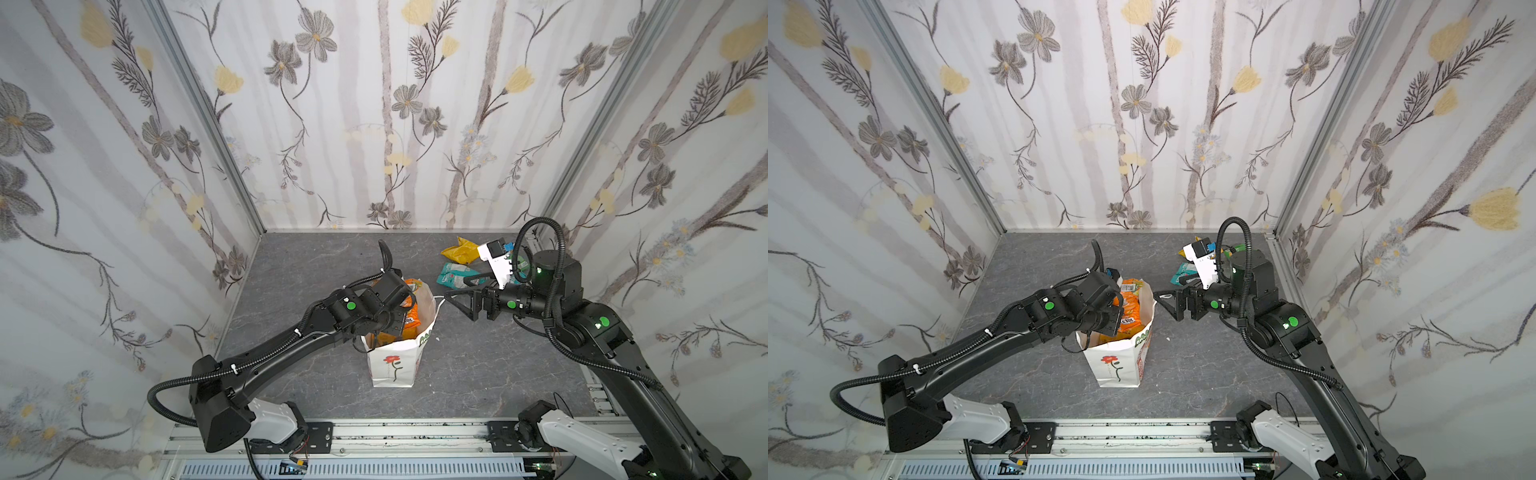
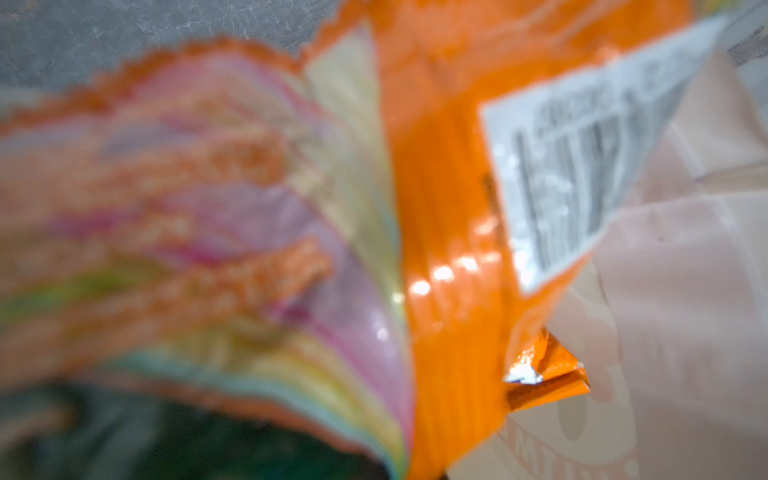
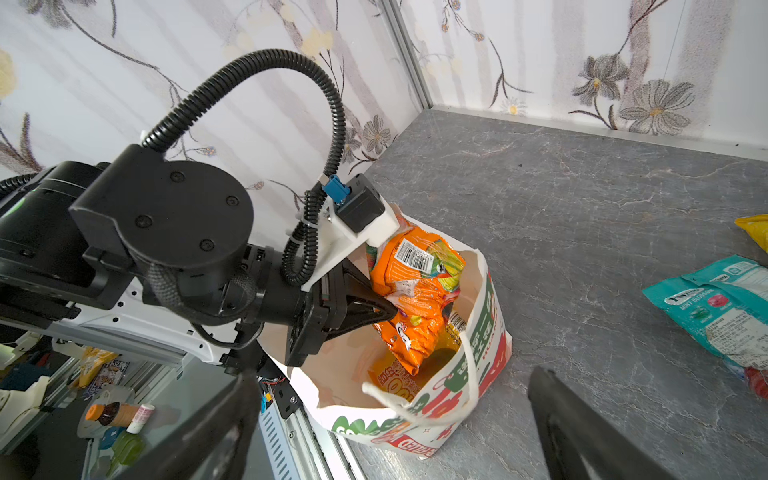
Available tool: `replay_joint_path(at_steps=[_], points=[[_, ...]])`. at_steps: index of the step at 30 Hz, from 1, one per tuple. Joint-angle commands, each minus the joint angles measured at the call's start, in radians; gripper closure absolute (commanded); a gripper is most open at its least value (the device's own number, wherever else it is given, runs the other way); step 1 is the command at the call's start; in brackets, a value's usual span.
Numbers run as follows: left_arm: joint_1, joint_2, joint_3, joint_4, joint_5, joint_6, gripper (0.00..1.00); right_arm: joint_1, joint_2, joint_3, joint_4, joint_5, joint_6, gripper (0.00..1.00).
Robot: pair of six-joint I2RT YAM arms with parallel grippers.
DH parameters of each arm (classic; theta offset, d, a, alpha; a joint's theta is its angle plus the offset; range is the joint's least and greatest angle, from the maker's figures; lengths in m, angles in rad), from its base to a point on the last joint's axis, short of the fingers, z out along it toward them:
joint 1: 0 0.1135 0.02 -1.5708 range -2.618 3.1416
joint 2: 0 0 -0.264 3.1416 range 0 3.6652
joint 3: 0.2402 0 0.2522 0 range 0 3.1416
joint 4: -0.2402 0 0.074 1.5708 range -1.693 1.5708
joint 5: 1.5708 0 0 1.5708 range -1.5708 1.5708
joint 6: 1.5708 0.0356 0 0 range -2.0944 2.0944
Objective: Take the snacks out of the paper bag
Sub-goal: 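Lift the orange packet upward inside the bag with the left gripper, then raise the orange packet with the left gripper while the right gripper draws back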
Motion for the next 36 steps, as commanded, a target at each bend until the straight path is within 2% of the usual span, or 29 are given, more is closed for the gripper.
replay_joint_path(at_steps=[1, 19, 27, 32, 36], points=[[0.000, -0.022, 0.025, 0.002, -0.033, 0.011, 1.00, -0.001, -0.010, 0.009, 0.051, 0.018, 0.013, 0.00], [-0.001, -0.112, 0.152, 0.023, -0.051, 0.050, 1.00, -0.003, -0.109, 0.008, 0.141, 0.117, 0.053, 0.00], [-0.002, -0.176, 0.183, 0.105, -0.001, 0.053, 1.00, -0.004, -0.165, -0.010, 0.196, 0.179, 0.076, 0.00], [-0.018, -0.190, 0.202, 0.172, 0.048, 0.053, 1.00, -0.004, -0.217, -0.071, 0.297, 0.171, 0.136, 0.00], [-0.051, -0.181, 0.228, 0.209, 0.081, 0.072, 1.00, -0.004, -0.232, -0.111, 0.372, 0.105, 0.188, 0.00]])
